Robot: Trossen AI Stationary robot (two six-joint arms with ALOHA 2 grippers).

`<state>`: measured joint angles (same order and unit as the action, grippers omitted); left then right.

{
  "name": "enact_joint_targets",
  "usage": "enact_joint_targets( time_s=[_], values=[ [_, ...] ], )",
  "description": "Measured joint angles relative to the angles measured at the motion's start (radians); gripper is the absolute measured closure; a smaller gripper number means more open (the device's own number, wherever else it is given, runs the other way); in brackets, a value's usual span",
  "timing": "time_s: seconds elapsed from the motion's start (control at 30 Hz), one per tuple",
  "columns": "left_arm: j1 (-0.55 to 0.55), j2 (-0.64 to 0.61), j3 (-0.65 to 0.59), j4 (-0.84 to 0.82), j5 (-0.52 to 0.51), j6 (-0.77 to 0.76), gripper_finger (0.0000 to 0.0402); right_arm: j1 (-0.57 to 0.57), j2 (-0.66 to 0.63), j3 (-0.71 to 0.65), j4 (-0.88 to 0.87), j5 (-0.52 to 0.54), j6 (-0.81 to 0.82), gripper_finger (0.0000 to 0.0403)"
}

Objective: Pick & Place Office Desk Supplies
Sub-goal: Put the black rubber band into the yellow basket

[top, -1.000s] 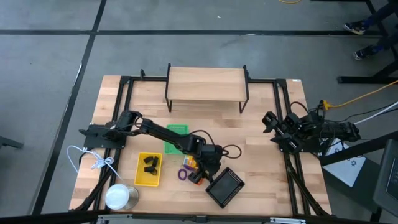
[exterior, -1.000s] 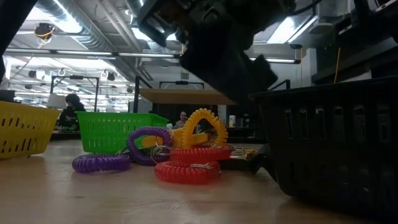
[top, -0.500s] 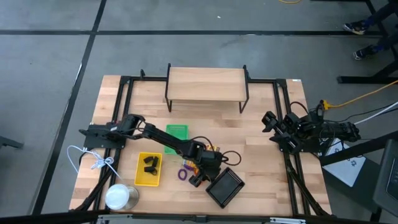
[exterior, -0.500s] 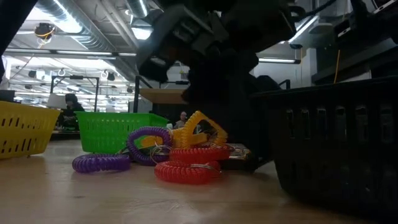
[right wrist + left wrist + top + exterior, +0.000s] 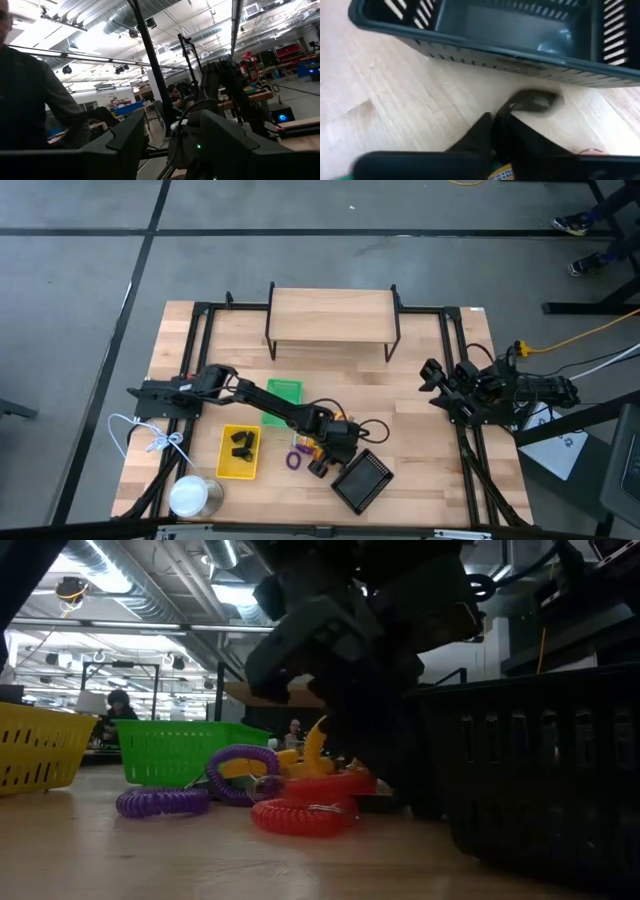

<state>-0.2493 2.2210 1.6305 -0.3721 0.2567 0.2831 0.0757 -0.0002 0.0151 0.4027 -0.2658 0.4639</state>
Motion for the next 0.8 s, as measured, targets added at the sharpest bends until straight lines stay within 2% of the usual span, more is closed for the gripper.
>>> enact_joint_targets(
  time_s=[0.07,0.2,0.4,0.57,0.8],
  values=[
    [0.000,0.003,0.034,-0.031,0.000,-0.006,0.0391,0.000,0.000,0.000,-0.002,0.013,-0.004,0.0206],
    [0.016,0.000,0.103,-0.049,-0.007,-0.011,0.0394,0.000,0.000,0.000,0.002,0.020,-0.013,0.0206],
    [0.065,0.000,0.207,-0.264,0.000,0.002,0.0397,0.000,0.000,0.000,0.031,0.010,-0.018,0.0206],
    [0.109,-0.001,0.209,-0.371,0.047,0.004,0.0397,0.000,0.000,0.000,0.032,-0.004,-0.010,0.0206],
    [0.161,-0.001,0.190,-0.549,0.000,0.024,0.0397,0.000,0.000,0.000,0.043,-0.012,-0.010,0.0206]
  ],
)
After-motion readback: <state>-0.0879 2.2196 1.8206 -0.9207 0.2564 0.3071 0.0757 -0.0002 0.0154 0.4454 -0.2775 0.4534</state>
